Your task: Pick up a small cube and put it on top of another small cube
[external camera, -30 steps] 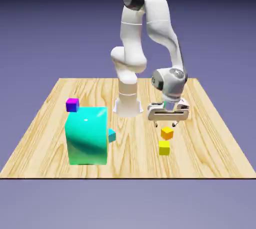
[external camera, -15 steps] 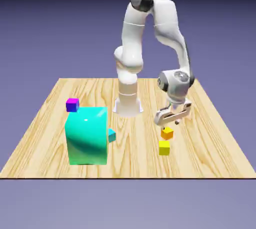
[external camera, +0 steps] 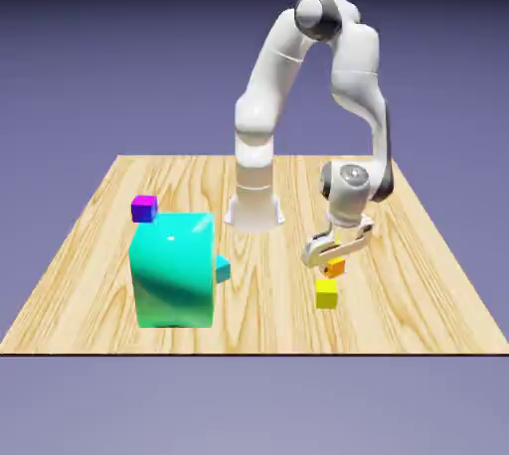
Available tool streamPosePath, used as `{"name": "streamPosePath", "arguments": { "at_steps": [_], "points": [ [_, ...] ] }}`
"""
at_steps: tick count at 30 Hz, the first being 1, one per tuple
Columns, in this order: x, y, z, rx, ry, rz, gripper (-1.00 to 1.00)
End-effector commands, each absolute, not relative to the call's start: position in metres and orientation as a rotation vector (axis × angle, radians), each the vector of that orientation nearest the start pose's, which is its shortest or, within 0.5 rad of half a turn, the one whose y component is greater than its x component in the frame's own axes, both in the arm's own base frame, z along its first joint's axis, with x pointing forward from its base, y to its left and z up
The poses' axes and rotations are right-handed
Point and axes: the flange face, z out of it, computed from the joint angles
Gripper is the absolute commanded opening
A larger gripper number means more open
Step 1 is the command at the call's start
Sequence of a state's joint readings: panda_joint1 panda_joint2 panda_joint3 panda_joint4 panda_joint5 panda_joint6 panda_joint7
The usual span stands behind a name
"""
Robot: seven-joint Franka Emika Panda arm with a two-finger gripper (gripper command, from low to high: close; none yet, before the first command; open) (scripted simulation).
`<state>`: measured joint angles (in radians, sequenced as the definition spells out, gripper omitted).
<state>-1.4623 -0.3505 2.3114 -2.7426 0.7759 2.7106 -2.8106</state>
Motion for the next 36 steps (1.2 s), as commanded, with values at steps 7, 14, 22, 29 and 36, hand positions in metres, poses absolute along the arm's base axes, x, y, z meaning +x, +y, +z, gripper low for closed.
{"name": "streamPosePath", "arguments": {
  "at_steps": [7,14,22,29,36],
  "points": [
    [0.284,0.220,0.172,0.360,3.228,-0.159,-1.00],
    [0.280,0.217,0.188,0.368,3.248,-0.173,-1.00],
    [0.296,0.213,0.199,0.661,3.199,-0.137,-1.00],
    [0.320,0.205,0.212,1.060,3.090,-0.083,-1.00],
    [0.343,0.195,0.223,1.448,2.940,-0.041,-1.00]
  ]
}}
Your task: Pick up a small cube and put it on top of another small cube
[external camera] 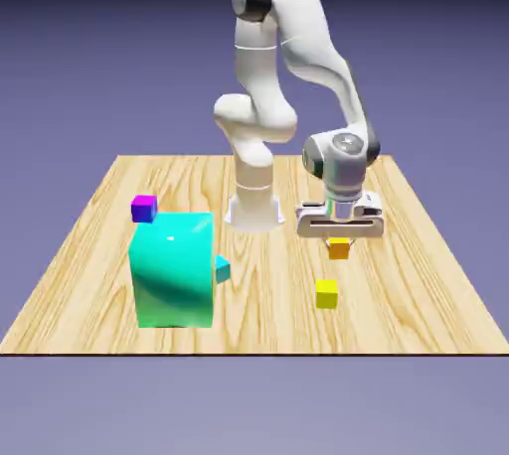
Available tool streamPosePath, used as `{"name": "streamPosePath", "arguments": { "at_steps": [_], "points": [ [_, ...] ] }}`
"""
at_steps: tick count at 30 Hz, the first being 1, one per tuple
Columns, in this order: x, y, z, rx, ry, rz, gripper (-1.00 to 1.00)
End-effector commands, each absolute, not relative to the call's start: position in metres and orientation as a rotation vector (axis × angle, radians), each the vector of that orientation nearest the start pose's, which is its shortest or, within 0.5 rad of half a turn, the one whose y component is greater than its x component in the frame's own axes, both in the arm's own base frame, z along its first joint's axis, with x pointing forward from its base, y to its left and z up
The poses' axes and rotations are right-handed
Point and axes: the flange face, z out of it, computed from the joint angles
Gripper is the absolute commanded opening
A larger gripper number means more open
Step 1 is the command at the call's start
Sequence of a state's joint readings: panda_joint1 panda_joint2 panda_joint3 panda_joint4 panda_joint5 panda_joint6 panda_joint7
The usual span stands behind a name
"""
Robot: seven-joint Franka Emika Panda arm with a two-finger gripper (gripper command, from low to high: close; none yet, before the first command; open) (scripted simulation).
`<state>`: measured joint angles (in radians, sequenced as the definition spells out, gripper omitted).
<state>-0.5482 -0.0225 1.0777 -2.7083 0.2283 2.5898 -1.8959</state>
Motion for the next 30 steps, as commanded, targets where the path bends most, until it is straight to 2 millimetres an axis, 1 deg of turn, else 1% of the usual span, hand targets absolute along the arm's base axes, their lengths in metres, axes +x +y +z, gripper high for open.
{"name": "streamPosePath", "arguments": {
  "at_steps": [1,9,17,18,20,26,27,28,30],
  "points": [
    [0.346,0.193,0.224,1.502,2.915,-0.036,-1.00],
    [0.371,0.176,0.232,1.919,2.681,-0.008,-1.00],
    [0.395,0.156,0.238,2.300,2.387,0.001,-1.00],
    [0.397,0.154,0.239,2.344,2.346,0.001,-1.00],
    [0.398,0.153,0.239,2.356,2.335,0.001,-1.00],
    [0.392,0.159,0.170,2.355,2.335,0.002,-1.00],
    [0.392,0.159,0.170,2.355,2.335,0.002,1.00],
    [0.392,0.159,0.170,2.355,2.335,0.002,1.00],
    [0.396,0.157,0.193,2.355,2.333,-0.001,1.00]
  ]
}}
